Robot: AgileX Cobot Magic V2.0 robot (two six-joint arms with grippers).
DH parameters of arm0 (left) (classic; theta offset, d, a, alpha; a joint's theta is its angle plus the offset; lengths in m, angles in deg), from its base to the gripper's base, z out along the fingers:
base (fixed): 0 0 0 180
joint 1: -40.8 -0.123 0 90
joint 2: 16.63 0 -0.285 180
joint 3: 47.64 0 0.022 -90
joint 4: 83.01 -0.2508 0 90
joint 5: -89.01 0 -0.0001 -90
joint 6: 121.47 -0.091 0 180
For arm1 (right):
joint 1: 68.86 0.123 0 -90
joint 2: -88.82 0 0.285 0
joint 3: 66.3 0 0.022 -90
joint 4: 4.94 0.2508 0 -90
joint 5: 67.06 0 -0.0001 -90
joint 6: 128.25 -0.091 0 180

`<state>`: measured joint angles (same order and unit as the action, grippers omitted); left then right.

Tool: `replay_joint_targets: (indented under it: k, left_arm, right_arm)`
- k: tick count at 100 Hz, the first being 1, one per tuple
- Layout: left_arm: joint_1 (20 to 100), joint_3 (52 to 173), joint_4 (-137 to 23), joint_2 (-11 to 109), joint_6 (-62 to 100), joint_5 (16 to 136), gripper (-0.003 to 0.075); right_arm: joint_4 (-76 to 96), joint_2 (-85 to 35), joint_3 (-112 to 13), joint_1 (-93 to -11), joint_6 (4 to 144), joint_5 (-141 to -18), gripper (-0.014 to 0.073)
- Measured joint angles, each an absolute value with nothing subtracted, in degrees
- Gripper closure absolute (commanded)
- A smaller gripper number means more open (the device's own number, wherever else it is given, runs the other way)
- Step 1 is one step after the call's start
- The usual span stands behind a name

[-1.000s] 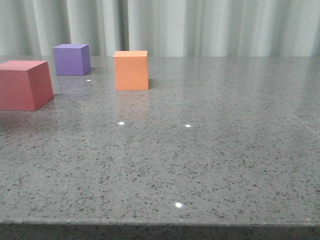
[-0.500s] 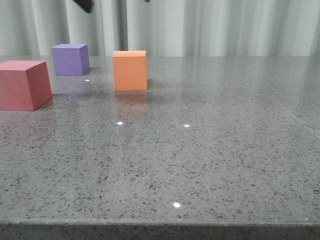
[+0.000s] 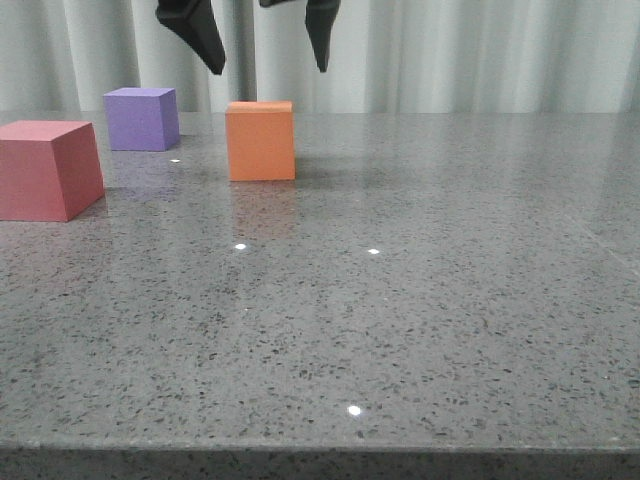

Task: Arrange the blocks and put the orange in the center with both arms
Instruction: 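Lower the open left gripper over the orange cube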

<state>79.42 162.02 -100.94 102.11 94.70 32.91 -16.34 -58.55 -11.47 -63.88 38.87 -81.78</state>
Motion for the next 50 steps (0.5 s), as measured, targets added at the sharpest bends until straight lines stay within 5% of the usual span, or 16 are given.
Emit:
replay_joint_targets:
  k: [50]
  left_arm:
    - [78.9,162.1,-105.5,106.1,99.4,33.8,0.0101]
  right_arm:
    - [-16.3,-58.6,-11.5,-63.9,38.9,-81.8,0.0704]
